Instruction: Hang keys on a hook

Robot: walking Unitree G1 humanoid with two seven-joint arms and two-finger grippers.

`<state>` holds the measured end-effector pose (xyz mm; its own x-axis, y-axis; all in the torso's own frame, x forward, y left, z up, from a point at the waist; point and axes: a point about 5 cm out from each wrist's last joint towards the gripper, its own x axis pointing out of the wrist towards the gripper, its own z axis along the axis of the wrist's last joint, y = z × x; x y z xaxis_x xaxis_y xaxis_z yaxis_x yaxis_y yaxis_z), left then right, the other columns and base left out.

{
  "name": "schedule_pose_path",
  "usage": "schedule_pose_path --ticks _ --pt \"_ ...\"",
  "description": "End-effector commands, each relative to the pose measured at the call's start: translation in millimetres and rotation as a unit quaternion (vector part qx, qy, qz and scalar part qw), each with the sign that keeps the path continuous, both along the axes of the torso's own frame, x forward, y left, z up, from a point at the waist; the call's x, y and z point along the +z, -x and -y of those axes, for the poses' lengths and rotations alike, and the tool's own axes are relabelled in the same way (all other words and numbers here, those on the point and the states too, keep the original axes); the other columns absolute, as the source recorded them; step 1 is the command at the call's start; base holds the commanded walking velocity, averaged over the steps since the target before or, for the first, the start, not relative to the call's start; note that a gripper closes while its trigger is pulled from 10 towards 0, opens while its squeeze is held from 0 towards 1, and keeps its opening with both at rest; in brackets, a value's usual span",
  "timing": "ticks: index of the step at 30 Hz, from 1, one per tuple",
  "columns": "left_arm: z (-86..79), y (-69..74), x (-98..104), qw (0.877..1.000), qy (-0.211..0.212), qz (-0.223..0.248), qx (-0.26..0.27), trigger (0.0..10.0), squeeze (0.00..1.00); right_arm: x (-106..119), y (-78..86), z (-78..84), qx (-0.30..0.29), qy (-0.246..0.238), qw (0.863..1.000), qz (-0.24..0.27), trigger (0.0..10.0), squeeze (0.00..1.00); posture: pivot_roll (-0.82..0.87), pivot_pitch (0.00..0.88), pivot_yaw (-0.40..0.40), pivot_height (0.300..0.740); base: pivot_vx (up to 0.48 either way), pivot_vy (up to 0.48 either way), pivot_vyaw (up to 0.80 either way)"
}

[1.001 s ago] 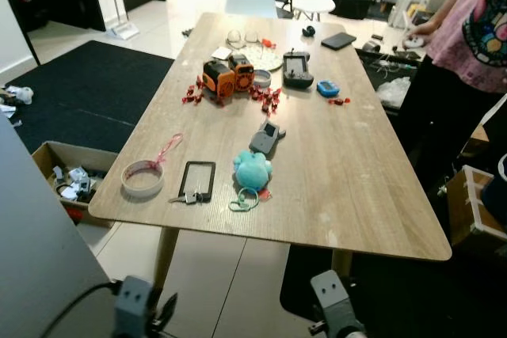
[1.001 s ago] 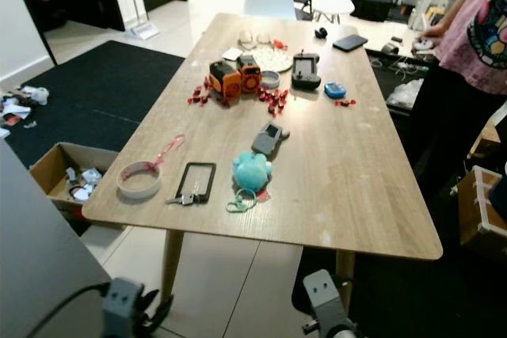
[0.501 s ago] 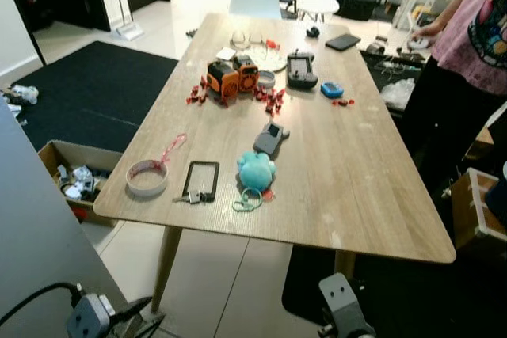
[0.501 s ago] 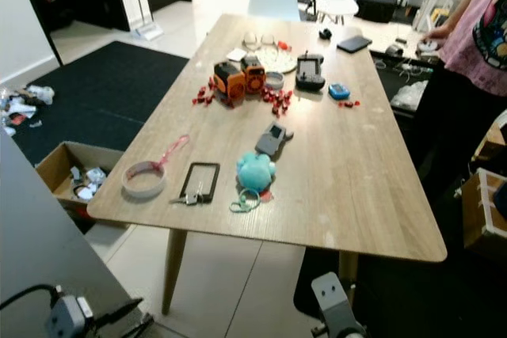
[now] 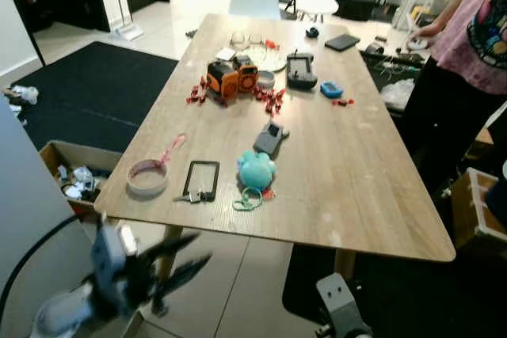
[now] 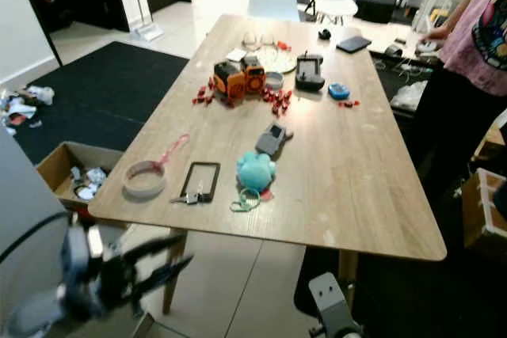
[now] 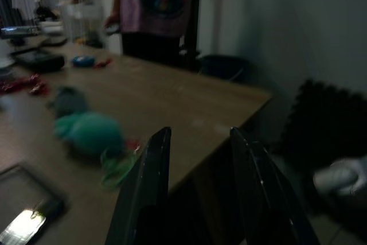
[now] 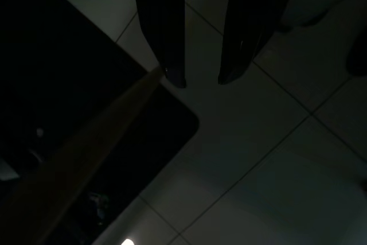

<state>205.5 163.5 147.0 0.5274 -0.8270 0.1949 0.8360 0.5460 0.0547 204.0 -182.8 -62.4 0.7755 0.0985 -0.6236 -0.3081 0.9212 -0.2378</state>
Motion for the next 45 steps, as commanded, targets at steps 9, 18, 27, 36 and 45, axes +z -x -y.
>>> schedule_pose_path --ticks 9,18,27,36,45 --pt "56.1 -38.4 -17.8 0.996 -0.064 -0.024 0.059 10.0 0.0 -1.0 -0.2 -3.3 0.001 0.0 1.0 -0.004 10.0 0.0 0.03 0.051 -0.045 0.74 0.0 0.0 0.0" --pt "85.7 -51.8 -39.4 0.982 -0.162 -0.006 0.097 10.0 0.0 -1.1 -0.6 -7.1 0.008 -0.001 1.0 -0.004 10.0 0.0 0.03 0.059 -0.051 0.74 0.0 0.0 0.0" --pt "92.6 -78.2 -47.0 0.963 -0.172 -0.014 0.206 10.0 0.0 1.3 -6.2 -13.6 0.016 -0.004 1.0 0.001 10.0 0.0 0.03 0.066 -0.047 0.74 0.0 0.0 0.0" --pt "80.2 -99.9 -59.5 0.928 -0.185 -0.053 0.318 10.0 0.0 2.6 -9.5 -17.7 0.024 -0.004 1.0 0.003 10.0 0.0 0.03 0.079 -0.038 0.74 0.0 0.0 0.0" --pt "76.3 -109.2 -62.7 0.93 -0.177 -0.065 0.316 10.0 0.0 2.9 -10.3 -18.1 0.027 -0.003 1.0 0.002 10.0 0.0 0.03 0.086 -0.033 0.74 0.0 0.0 0.0"
